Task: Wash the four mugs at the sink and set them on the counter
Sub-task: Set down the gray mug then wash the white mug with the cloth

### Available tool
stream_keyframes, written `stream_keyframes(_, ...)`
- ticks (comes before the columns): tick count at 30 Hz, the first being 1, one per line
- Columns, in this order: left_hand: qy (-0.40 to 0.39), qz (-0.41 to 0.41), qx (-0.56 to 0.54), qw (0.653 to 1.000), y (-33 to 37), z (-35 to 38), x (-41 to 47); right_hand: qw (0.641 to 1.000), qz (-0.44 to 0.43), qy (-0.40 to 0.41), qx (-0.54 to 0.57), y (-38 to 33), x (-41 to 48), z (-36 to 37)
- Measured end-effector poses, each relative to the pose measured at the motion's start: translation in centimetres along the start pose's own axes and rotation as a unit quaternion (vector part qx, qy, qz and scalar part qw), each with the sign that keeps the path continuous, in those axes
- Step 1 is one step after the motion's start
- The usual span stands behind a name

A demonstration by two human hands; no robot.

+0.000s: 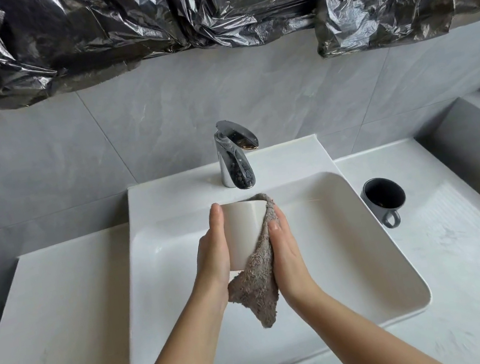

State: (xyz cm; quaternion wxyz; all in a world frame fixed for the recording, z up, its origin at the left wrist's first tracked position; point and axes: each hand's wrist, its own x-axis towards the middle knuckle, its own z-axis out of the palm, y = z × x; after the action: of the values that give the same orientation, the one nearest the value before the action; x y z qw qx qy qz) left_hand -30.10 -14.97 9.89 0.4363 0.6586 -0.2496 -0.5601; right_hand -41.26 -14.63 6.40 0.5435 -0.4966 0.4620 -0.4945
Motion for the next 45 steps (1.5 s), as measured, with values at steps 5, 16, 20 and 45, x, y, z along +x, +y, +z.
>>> stream_keyframes(5, 0.034, 0.051, -0.002, 0.998, -0.2, -0.6, -0.2, 0.999, -0.018, -0.018, -0.027, 0.0, -0.4, 0.3)
stream_keyframes(16, -0.010, -0.017, -0.082, 0.996, -1.3, -0.7, 0.4, 0.999, 0.006, -0.020, -0.032, 1.3, -0.5, 0.2)
stream_keyframes(20, -0.014, 0.028, -0.050, 0.998, -1.4, -0.6, 0.7, 0.998, -0.003, -0.018, -0.058, 1.0, -0.7, -0.1)
stream_keyframes(45, -0.088, 0.006, -0.070, 0.994, -3.1, -1.0, 1.5, 0.941, 0.056, -0.011, -0.334, -0.2, 1.0, -2.4)
